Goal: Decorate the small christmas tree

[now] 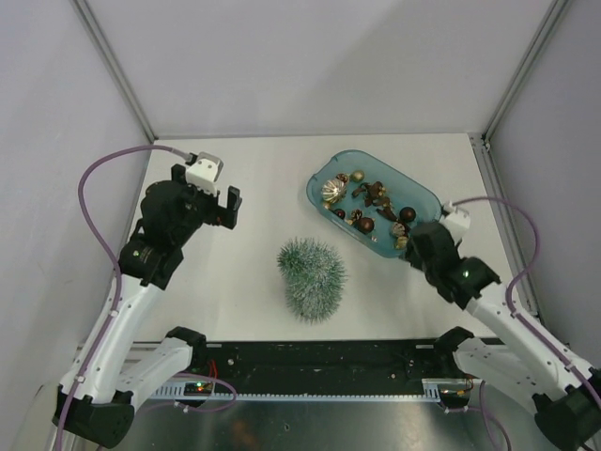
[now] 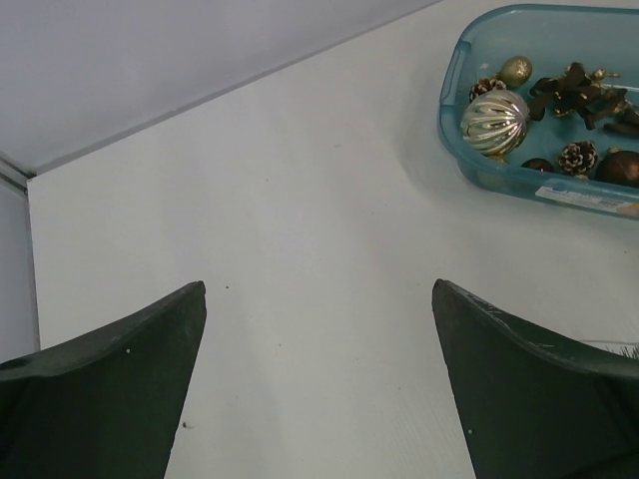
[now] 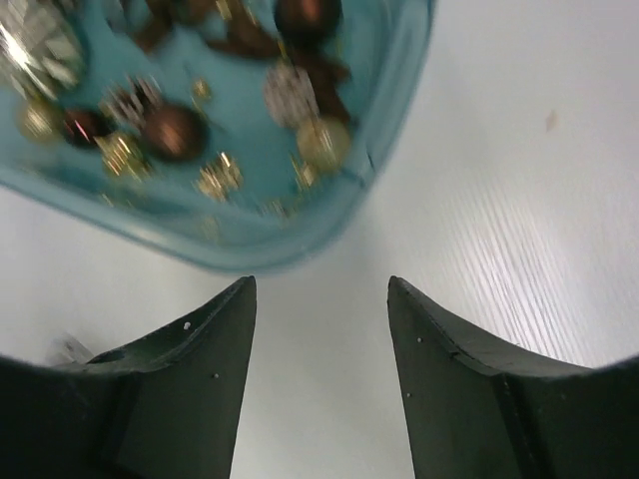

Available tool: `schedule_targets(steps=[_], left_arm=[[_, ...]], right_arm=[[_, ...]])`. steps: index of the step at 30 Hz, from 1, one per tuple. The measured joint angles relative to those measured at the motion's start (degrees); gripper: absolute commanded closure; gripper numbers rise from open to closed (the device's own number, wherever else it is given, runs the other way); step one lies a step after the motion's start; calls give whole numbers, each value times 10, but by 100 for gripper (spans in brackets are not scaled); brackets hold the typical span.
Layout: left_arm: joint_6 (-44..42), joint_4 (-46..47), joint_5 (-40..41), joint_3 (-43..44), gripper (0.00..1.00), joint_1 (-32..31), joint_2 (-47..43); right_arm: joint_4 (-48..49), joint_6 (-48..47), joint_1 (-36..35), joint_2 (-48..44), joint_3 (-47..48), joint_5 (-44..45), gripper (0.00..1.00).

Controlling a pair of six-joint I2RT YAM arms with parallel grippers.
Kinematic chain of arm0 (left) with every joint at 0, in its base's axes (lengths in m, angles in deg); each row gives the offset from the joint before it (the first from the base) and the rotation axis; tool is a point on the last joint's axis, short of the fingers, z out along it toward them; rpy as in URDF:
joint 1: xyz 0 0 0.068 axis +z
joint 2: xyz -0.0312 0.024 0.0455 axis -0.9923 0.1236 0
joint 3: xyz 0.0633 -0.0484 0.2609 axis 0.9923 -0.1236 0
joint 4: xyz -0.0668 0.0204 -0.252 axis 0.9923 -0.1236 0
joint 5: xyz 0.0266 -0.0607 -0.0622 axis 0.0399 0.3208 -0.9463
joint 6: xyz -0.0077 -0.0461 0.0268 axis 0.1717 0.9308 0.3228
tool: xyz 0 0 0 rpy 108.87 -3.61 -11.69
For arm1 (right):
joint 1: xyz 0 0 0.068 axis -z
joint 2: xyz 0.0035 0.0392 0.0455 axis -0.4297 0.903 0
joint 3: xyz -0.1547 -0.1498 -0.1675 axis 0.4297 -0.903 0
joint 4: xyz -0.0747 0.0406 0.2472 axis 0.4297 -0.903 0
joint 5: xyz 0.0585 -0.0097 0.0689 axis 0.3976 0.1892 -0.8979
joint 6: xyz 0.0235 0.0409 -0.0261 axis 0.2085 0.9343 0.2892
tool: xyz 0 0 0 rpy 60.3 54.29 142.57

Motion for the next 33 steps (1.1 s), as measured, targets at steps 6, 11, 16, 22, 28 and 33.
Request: schedule_targets(steps=[6,11,16,22,28,33], left_arm=[[0,-43,3,52,0,0,36],[0,-78,5,77,0,0,63],[6,-104,5,80,0,1,72],[16,-114,-4,81,0,1,88],[17,-117,-16,83,0,2,97],[17,-117,-20,83,0,2,98]], right_arm=[[137,-124,105,162,157,-40,40],[244,-180,156,345,236,-104,41],[252,-178,195,458,229,-173,45],[244,-133,233,437,159,-168,45],[228,-73,241,274,41,-116,45],[202,-41,200,180,-11,-90,40]])
